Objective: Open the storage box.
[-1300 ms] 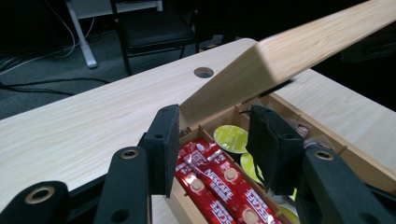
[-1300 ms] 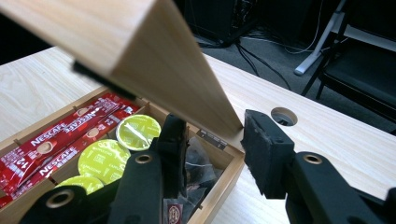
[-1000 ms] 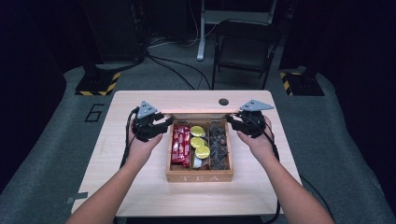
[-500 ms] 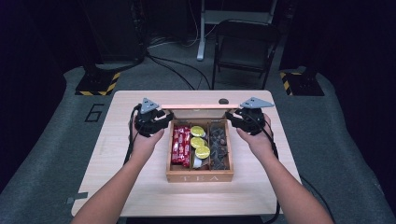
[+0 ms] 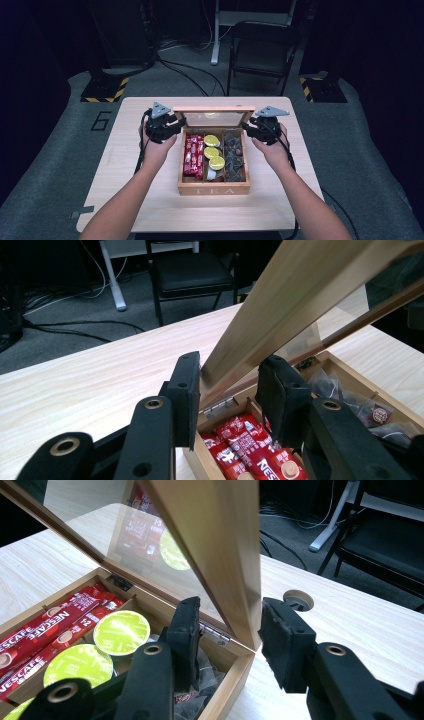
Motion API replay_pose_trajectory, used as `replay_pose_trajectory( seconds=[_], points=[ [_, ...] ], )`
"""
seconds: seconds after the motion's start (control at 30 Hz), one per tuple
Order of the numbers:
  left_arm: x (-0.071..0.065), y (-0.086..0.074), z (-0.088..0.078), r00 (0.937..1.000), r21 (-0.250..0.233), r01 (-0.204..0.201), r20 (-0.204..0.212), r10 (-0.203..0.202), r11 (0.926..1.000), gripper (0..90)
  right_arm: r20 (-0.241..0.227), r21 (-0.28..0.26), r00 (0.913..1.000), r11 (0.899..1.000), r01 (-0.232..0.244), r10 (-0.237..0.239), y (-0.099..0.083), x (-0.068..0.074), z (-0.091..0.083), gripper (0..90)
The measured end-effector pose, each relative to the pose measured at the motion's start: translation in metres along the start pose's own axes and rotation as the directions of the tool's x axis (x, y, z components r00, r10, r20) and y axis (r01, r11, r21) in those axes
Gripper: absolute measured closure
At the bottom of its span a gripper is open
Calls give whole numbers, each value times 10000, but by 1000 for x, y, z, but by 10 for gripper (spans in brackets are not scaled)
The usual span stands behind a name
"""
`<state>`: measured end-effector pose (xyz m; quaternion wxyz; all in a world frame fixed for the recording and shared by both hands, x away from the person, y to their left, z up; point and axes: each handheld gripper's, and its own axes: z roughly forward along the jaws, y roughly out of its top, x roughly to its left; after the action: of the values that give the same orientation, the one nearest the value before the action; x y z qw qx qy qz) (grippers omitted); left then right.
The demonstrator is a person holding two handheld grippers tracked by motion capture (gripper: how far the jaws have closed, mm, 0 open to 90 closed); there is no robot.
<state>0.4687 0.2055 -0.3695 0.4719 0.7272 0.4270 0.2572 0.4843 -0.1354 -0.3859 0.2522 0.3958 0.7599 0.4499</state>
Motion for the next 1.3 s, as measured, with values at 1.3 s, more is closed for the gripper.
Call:
replay_pose_trajectory(
  seconds=[1.3],
  points=[
    [15,17,25,9988,-132,405,-275,-409,9991,636,149,438,9984,9975,-552,546,-1,-17,45,590]
  ],
)
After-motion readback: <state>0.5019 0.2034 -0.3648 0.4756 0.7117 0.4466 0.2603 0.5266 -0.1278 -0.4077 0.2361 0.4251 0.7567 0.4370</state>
